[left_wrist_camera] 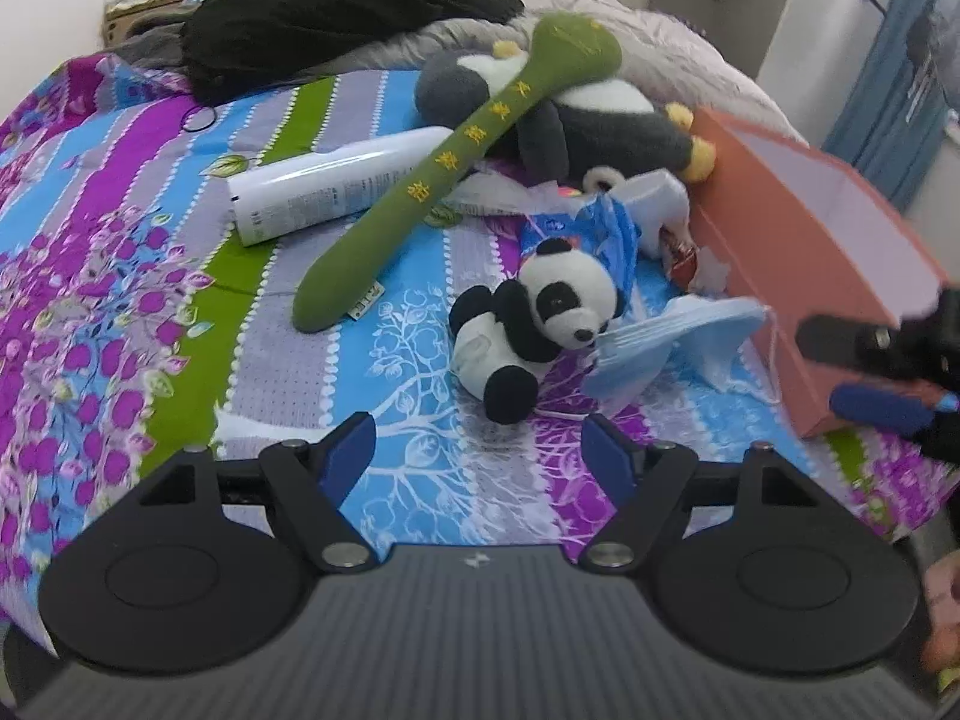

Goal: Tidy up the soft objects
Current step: 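Close the right gripper on the blue face mask while the left tool reaches the panda plush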

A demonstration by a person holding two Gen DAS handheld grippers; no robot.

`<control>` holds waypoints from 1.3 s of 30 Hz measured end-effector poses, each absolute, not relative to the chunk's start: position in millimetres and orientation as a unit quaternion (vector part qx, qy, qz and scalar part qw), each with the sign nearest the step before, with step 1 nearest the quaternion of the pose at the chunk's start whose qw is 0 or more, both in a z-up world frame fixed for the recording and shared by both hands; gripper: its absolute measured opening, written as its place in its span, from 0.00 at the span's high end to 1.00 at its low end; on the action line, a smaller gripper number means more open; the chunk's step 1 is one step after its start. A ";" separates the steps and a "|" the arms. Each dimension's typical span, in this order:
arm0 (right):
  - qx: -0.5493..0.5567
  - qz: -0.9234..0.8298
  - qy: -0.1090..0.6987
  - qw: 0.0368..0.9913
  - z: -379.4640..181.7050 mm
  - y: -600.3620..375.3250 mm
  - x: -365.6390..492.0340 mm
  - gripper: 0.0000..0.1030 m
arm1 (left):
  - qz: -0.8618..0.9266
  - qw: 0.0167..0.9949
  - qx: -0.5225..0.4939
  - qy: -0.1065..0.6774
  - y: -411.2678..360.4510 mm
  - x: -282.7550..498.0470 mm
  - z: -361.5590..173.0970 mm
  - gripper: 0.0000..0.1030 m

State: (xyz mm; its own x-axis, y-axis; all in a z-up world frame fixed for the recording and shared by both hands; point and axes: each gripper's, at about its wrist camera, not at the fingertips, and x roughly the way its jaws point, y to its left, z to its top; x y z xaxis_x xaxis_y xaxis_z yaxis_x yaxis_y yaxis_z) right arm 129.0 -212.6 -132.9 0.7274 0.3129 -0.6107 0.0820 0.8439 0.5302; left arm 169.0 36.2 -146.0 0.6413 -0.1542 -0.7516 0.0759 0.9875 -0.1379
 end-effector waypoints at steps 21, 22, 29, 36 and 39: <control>0.319 0.058 0.441 0.837 -181.4 -190.5 232.1 0.53 | -0.123 0.906 0.033 0.404 23.7 231.7 -207.2 0.23; 0.320 0.053 0.447 0.834 -184.5 -189.3 234.6 0.56 | -0.125 0.906 0.033 0.402 23.1 232.0 -206.6 0.23; 0.323 0.027 0.456 0.829 -191.6 -194.9 241.9 0.88 | -0.150 0.904 0.010 0.400 26.1 227.8 -202.7 0.23; 0.290 0.020 0.468 0.834 -191.4 -203.9 235.1 0.93 | -0.161 0.902 -0.058 0.397 43.1 226.1 -196.6 0.23; 0.262 0.022 0.470 0.843 -188.6 -206.6 229.5 0.94 | -0.154 0.901 -0.080 0.398 47.3 231.5 -197.1 0.23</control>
State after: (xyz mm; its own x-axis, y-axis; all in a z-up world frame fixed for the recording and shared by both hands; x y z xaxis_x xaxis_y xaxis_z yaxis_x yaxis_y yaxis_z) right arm 229.5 -206.6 -188.6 0.5582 0.2827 -0.7801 0.2100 0.8614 0.4625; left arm 231.5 47.3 -197.1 0.6353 -0.3421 -0.6924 0.2145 0.9394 -0.2673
